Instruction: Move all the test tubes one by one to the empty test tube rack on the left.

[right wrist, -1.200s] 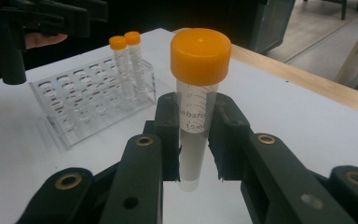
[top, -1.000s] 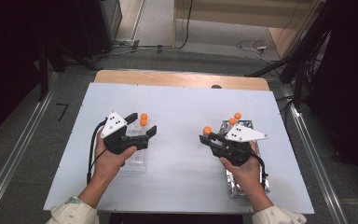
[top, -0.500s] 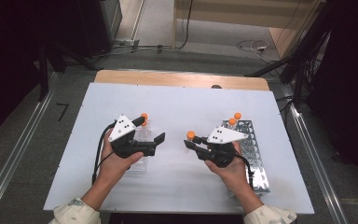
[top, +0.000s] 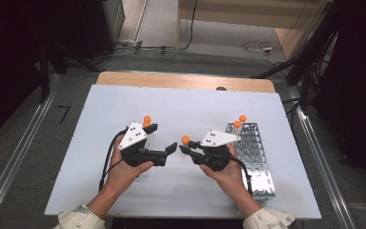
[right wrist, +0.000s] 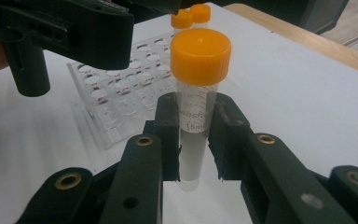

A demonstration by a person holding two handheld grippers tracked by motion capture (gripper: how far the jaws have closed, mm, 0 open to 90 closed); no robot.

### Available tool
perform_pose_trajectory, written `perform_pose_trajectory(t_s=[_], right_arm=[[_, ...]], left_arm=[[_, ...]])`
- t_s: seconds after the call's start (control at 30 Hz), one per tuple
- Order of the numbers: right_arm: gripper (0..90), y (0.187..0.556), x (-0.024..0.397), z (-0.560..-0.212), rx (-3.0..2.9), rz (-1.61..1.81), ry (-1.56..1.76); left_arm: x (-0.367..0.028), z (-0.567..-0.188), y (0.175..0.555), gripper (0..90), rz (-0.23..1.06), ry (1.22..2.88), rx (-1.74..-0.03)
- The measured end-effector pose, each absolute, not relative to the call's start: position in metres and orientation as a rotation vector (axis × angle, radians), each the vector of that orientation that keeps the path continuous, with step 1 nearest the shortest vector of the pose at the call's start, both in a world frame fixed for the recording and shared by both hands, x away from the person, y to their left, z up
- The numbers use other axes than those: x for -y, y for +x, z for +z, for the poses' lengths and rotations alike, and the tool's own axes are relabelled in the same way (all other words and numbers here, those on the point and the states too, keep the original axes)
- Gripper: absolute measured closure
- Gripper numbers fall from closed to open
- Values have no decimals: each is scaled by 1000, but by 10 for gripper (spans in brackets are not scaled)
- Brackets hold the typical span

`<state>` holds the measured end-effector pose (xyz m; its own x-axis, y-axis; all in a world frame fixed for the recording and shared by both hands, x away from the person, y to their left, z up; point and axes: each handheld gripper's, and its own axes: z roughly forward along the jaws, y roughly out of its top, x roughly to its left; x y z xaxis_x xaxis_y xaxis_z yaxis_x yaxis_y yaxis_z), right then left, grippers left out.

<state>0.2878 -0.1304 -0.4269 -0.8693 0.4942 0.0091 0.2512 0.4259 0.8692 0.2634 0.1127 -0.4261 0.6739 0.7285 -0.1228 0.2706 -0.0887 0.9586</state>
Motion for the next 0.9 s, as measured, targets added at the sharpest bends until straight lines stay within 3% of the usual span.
perform_pose_trajectory(t_s=[0.57, 0.73, 0.9], right_arm=[[724, 286, 110, -434, -2475, 1423, 633], [724, 287, 106, -435, -2486, 1427, 628], [723, 287, 103, -437, -2507, 1431, 632]], left_arm=[[-101, -429, 257, 166, 446, 1673, -779], [-99, -430, 256, 222, 448, 1676, -764], [-98, -431, 255, 336, 443, 1680, -746]])
